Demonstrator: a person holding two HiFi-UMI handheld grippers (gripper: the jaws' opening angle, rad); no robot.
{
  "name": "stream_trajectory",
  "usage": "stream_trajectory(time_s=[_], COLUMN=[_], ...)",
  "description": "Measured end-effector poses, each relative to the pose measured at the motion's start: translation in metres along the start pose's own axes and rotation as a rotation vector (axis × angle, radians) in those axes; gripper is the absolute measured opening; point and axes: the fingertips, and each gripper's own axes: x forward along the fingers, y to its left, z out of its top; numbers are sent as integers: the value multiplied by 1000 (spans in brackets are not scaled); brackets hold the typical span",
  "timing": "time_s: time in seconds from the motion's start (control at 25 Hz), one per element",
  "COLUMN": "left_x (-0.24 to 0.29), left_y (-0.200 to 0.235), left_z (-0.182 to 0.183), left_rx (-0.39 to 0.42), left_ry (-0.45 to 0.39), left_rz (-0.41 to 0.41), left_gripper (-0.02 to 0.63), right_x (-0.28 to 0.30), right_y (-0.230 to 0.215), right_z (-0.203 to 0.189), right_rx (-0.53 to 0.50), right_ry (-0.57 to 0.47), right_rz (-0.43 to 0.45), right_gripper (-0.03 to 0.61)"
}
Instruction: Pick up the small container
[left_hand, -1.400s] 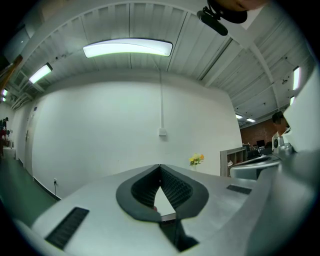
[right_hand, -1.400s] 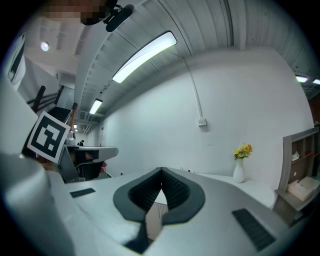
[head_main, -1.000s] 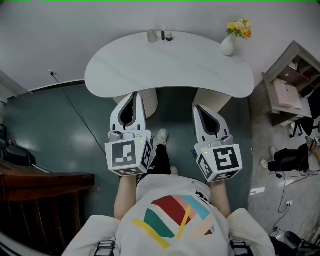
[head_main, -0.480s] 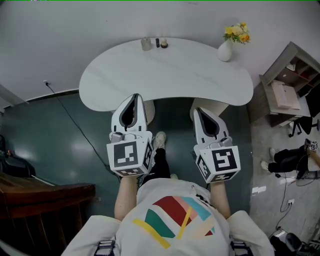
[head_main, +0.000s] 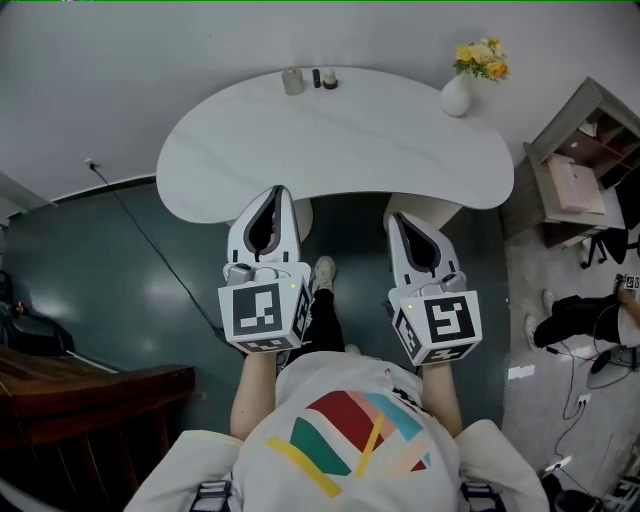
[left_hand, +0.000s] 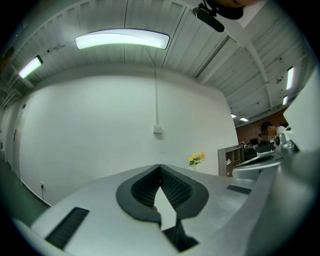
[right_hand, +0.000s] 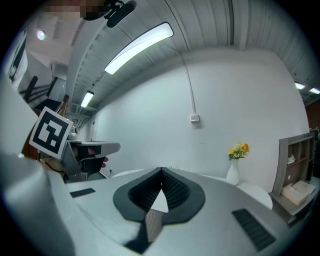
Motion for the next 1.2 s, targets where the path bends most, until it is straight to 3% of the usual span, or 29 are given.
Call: stream_trajectory(time_s=[0.52, 1.2], left_x=[74, 248], left_y=[29, 128], left_z=[-13, 3], left_rx=[-19, -49], left_ry=[13, 12], left_rz=[-3, -31], left_gripper=[17, 17], right_x=[75, 281], right_y=[-19, -39], right_z=[4, 43], right_rx=[-30, -23], right_ry=[12, 71], right_rz=[5, 35], right_gripper=[11, 11])
